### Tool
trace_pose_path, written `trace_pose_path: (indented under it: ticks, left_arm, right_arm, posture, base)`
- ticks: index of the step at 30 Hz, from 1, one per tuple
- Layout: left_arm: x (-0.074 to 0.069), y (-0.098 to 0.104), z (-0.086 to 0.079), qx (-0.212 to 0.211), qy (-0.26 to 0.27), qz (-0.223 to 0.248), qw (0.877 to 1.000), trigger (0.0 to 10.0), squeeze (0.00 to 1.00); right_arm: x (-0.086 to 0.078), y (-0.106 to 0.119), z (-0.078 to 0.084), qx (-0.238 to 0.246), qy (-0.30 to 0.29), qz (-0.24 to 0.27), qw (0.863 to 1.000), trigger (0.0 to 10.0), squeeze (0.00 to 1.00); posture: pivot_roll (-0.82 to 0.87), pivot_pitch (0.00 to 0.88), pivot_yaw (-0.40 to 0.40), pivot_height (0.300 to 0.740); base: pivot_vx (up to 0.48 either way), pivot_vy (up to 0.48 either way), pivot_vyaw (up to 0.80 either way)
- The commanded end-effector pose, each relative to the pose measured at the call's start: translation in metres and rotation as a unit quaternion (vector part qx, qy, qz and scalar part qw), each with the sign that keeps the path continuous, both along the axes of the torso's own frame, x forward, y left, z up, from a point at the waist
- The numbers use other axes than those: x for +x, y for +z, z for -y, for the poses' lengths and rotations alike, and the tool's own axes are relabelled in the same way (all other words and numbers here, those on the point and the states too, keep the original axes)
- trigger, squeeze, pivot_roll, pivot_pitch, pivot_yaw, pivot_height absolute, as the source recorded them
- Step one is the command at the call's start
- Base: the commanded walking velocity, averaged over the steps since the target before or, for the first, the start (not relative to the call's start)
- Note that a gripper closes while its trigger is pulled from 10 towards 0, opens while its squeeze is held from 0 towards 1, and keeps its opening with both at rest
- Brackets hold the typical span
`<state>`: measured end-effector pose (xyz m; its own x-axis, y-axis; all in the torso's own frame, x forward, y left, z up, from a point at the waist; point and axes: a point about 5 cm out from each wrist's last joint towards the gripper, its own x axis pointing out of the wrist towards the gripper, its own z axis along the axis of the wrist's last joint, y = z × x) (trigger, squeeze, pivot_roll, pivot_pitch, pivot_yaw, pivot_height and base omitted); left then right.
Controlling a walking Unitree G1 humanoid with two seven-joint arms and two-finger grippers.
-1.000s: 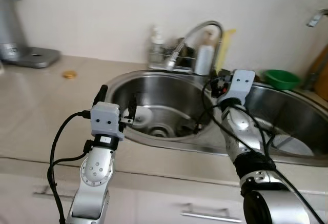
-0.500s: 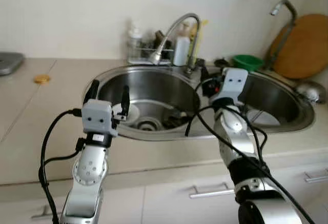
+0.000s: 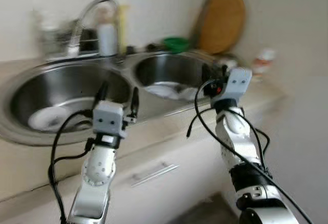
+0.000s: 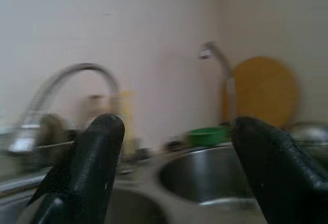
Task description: Kitchen organization
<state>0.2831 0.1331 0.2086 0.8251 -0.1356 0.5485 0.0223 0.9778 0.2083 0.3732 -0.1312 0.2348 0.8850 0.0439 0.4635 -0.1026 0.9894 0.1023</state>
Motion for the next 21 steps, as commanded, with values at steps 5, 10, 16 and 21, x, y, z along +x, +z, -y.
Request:
trace_pose_path:
  ticks: [5,10,16,21]
  left_arm:
    - [-0.002,0.003,-0.001,0.003,-0.004,0.011,1.000,10.0,0.00]
    - [-0.002,0.002,0.000,-0.012,-0.011,0.006,1.000,10.0,0.00]
    - [-0.001,0.001,0.001,-0.024,-0.021,-0.002,0.999,10.0,0.00]
    - [-0.002,-0.001,0.001,-0.016,-0.025,-0.005,1.000,10.0,0.00]
  right_arm:
    - [-0.005,0.009,-0.006,0.005,0.016,0.024,1.000,10.0,0.00]
    - [-0.007,0.008,-0.005,0.003,0.016,0.024,1.000,10.0,0.00]
    - [-0.009,0.008,-0.003,0.001,0.012,0.025,1.000,10.0,0.00]
    - [-0.023,-0.009,-0.009,-0.062,0.035,0.020,0.997,10.0,0.00]
  posture:
    - [0.15,0.000,-0.069,0.740]
    - [0.15,0.000,-0.066,0.740]
    - [0.14,0.000,-0.065,0.740]
    - [0.14,0.000,-0.069,0.740]
  base:
    - [0.000,-0.480,-0.80]
    - [0.000,-0.192,-0.80]
    - [0.000,0.279,-0.80]
    - [0.000,0.466,-0.80]
